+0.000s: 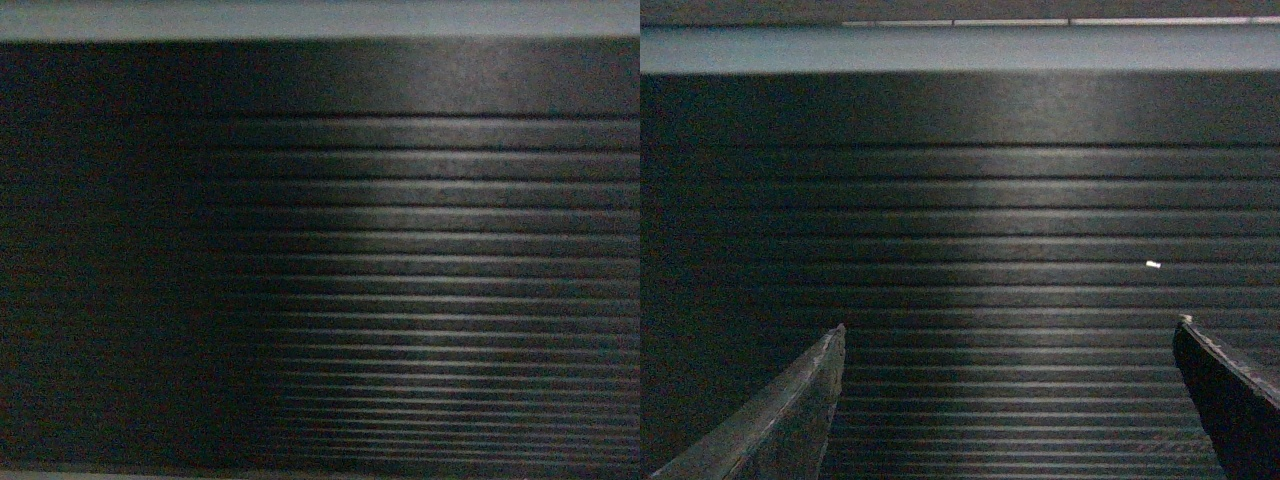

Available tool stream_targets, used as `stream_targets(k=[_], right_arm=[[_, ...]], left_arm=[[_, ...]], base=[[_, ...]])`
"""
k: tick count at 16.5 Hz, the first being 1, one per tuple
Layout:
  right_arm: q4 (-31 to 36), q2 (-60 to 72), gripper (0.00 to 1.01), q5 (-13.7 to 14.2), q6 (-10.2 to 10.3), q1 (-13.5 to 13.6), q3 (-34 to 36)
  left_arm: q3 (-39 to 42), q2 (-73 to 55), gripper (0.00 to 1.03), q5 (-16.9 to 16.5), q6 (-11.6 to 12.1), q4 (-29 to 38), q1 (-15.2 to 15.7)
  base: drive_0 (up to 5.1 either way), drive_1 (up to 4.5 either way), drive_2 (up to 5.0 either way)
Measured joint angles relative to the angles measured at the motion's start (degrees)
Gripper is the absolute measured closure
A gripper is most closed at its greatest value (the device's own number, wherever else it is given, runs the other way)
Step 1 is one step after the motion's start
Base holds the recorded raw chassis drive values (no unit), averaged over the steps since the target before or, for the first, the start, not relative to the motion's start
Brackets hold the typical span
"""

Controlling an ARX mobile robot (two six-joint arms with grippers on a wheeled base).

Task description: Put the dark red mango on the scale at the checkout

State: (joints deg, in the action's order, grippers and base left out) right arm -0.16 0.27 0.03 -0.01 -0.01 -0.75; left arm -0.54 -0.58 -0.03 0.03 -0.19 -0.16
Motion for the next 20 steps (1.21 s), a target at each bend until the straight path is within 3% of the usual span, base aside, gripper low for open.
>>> stream_targets(k=[20], right_arm=[[-0.1, 0.0, 0.03, 0.0, 0.0, 0.0, 0.0]], left_arm=[[0.0, 0.0, 0.05, 0.0, 0.0, -0.1, 0.0]], base=[[0.0, 0.00, 0.0]])
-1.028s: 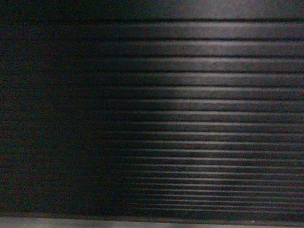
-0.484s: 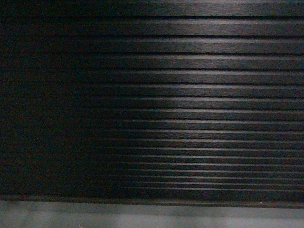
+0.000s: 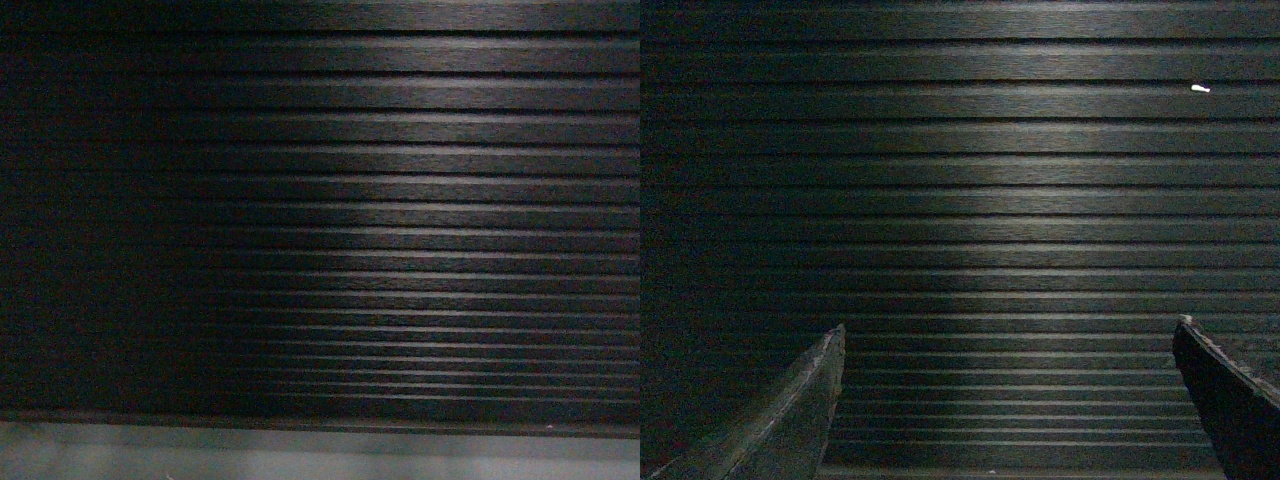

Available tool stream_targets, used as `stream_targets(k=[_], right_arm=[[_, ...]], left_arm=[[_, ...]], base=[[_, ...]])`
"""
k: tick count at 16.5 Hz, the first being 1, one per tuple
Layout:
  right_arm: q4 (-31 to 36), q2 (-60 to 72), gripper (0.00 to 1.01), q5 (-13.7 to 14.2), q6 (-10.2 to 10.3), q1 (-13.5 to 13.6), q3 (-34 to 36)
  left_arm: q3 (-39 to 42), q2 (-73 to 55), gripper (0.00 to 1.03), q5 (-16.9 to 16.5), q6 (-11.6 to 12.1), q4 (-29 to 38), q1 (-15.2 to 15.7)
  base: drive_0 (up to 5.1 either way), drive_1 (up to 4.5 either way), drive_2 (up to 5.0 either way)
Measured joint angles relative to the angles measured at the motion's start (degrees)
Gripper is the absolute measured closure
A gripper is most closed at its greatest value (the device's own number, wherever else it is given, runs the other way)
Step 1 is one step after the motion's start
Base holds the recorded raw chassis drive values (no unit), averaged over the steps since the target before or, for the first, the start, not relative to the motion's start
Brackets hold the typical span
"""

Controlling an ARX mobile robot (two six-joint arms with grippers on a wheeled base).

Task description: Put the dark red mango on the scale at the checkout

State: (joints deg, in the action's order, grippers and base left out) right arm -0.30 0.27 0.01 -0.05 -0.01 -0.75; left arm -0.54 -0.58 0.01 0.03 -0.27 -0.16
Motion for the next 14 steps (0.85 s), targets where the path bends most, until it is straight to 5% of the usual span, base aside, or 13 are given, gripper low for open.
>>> stream_targets(k=[14], right_arm=[[0.0, 0.0, 0.03, 0.0, 0.0, 0.0, 0.0]], left_arm=[[0.0, 0.0, 0.05, 0.0, 0.0, 0.0, 0.0]], base=[[0.0, 0.00, 0.0]])
